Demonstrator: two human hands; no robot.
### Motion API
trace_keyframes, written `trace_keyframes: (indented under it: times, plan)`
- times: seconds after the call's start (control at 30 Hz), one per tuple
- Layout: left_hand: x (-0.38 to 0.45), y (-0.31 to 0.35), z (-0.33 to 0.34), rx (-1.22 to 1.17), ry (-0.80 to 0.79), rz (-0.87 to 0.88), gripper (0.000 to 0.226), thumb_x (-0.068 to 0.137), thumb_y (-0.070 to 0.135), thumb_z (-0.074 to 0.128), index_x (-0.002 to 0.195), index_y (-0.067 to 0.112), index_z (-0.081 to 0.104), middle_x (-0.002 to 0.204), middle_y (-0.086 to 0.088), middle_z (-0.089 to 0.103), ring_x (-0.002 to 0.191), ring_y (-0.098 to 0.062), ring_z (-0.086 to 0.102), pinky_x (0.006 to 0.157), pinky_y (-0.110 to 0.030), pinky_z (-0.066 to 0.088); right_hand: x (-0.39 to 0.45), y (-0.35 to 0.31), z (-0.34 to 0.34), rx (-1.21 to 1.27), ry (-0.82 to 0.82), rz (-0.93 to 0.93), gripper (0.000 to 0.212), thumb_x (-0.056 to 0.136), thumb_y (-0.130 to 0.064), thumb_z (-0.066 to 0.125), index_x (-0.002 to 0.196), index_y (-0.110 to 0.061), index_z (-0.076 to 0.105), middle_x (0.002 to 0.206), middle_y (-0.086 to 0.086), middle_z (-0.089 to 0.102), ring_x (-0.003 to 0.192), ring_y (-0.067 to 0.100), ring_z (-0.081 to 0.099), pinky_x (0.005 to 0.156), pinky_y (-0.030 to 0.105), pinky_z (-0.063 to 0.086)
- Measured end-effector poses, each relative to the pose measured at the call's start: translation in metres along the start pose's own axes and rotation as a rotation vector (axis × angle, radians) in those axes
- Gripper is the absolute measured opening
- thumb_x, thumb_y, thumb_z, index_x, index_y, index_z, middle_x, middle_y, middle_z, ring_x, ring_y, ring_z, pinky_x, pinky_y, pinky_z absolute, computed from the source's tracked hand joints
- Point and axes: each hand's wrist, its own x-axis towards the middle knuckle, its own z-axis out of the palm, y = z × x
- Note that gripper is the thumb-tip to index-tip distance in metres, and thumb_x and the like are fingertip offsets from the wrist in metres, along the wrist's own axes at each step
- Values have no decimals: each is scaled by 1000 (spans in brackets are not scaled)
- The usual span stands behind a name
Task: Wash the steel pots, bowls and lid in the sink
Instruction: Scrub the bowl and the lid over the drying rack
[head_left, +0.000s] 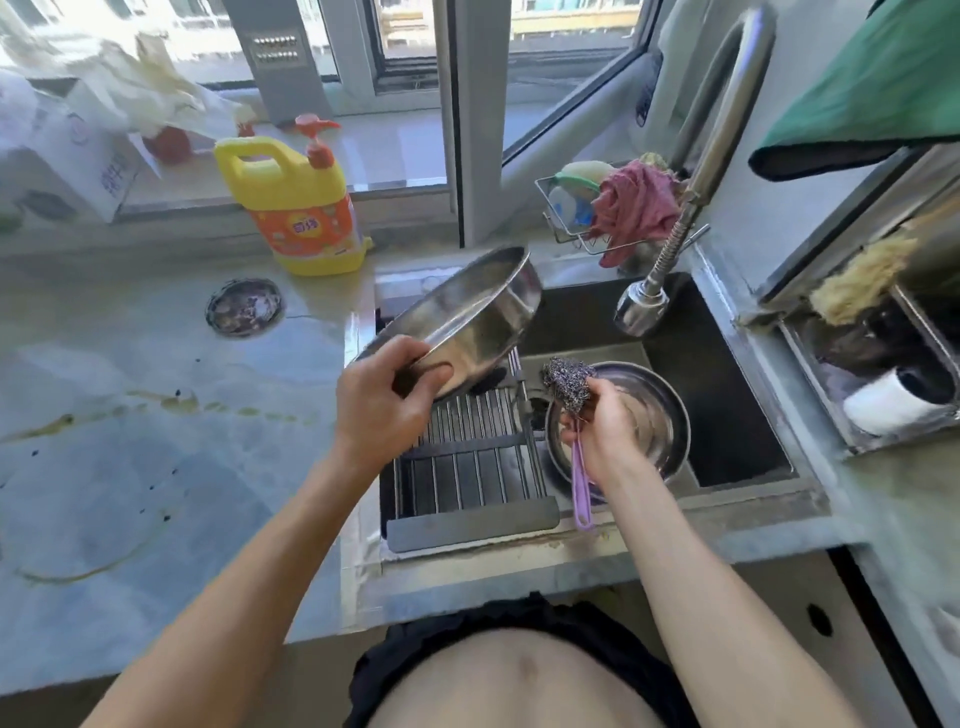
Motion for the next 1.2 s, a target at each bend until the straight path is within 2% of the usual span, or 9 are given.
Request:
trace_keyframes:
  times: [0.23, 0.37, 0.47, 0.63, 0.73, 0.87, 0.97, 1.1, 1.2]
  plan:
    - [-19, -50, 6, 357, -172, 310, 21, 85, 35, 62, 80, 15, 68, 69, -1, 69, 64, -29, 63, 61, -34, 47, -12, -3, 6, 285, -64, -72, 22, 97, -25, 39, 95, -10, 56, 74, 7, 56, 49, 15, 47, 38, 20, 28]
    - [-42, -74, 15, 468, -376, 411, 15, 83, 27, 67, 73, 16, 65, 65, 4, 62, 62, -28, 58, 68, -28, 33, -21, -5, 8, 253, -143, -101, 29, 98, -25, 35, 93, -9, 58, 74, 9, 59, 50, 14, 46, 39, 20, 27]
    - [-53, -83, 17, 465, -427, 413, 5, 75, 16, 68, 71, 15, 65, 65, 3, 60, 63, -26, 57, 72, -25, 32, -25, -2, 18, 26, -68, -95, 25, 97, -29, 45, 86, -12, 60, 70, 4, 59, 50, 14, 51, 41, 24, 34]
    - [-57, -94, 13, 491, -459, 401, 7, 67, 13, 73, 70, 16, 68, 62, 3, 59, 61, -28, 57, 74, -29, 34, -20, -4, 39, -648, 16, -221, 28, 95, -41, 52, 104, -16, 61, 79, 3, 64, 48, 13, 54, 40, 24, 38]
    - [-65, -92, 7, 490, -457, 423, 5, 75, 18, 68, 71, 17, 71, 63, 4, 61, 64, -27, 57, 84, -33, 38, -12, -3, 64, -922, -47, -343, 35, 89, -43, 60, 114, -18, 61, 87, 0, 65, 62, 14, 56, 50, 26, 41]
    - [-68, -88, -10, 369, -276, 207, 25, 76, 35, 61, 82, 18, 78, 88, 1, 71, 92, -23, 61, 102, -40, 39, -17, 6, 89, -1226, -247, -343, 44, 84, -12, 58, 128, -18, 55, 107, 2, 64, 91, 21, 62, 77, 33, 52]
    - [-47, -95, -18, 375, -59, -125, 38, 81, 32, 60, 110, 13, 75, 120, -10, 64, 113, -33, 56, 97, -40, 45, -25, 8, 91, -1548, -281, -303, 34, 84, -8, 51, 117, -9, 57, 91, 6, 56, 67, 22, 58, 53, 30, 47]
    - [-10, -104, -18, 232, 3, -603, 74, 89, 18, 66, 155, 11, 35, 154, -14, 38, 144, -30, 30, 110, -37, 34, -36, 21, 85, -1646, -405, -330, 20, 89, -9, 40, 97, -13, 58, 90, 10, 57, 63, 23, 49, 51, 29, 35]
    - [2, -110, -7, -6, 20, -761, 62, 87, 0, 56, 146, 13, 47, 131, -6, 59, 130, -29, 52, 91, -19, 38, -29, 22, 87, -1824, -367, -487, 27, 96, -16, 36, 115, -20, 56, 99, 11, 58, 81, 32, 56, 61, 34, 37]
